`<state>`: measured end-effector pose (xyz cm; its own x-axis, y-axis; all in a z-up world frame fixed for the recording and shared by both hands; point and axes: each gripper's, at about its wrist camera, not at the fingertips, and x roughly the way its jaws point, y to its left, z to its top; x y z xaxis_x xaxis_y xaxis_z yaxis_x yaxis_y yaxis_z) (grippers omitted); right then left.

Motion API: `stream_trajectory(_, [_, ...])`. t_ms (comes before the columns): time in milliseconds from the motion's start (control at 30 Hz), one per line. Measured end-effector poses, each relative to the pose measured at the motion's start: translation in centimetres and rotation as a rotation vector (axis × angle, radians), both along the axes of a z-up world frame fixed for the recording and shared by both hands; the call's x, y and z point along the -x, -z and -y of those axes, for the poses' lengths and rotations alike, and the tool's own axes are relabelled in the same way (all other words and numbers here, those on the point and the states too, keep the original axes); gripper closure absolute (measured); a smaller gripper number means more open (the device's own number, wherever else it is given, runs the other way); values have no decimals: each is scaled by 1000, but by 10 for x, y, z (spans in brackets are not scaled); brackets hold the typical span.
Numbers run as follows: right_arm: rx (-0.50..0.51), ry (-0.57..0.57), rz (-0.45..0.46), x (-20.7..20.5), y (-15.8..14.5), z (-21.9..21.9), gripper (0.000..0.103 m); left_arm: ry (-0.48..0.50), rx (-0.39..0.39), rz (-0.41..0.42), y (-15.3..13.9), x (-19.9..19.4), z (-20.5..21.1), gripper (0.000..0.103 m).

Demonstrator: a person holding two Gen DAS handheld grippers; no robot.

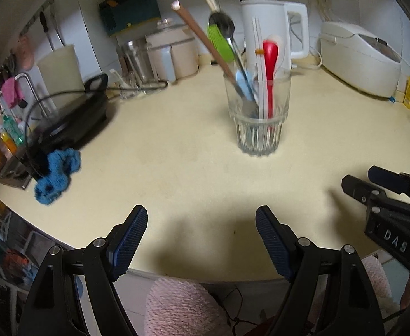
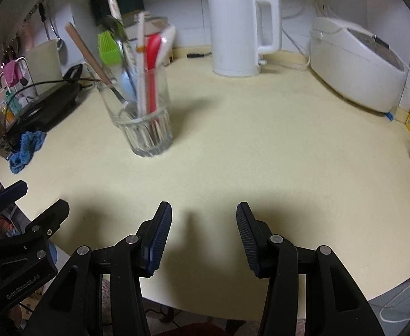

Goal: Organize utensils

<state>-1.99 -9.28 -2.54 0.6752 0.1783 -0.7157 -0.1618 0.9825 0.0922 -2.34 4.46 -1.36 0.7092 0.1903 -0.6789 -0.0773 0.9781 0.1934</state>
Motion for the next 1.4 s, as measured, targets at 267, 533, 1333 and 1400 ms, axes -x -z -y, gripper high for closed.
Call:
stream_trajectory(267, [-51,-33,43,1,-33,-3,54,22,34,81,-35,1,5,20])
stream_trajectory(533, [-100,-61,133,11,-62,-12,54,57,58,69,-33,-4,16,20])
stream_trajectory(1333, [-95,19,125,37,-30,-1,54,80,89,31,-4,7,23,20])
stream_trajectory(1400, [-96,22,125,36,-30,-1,54,78,87,36,-5,7,23,20])
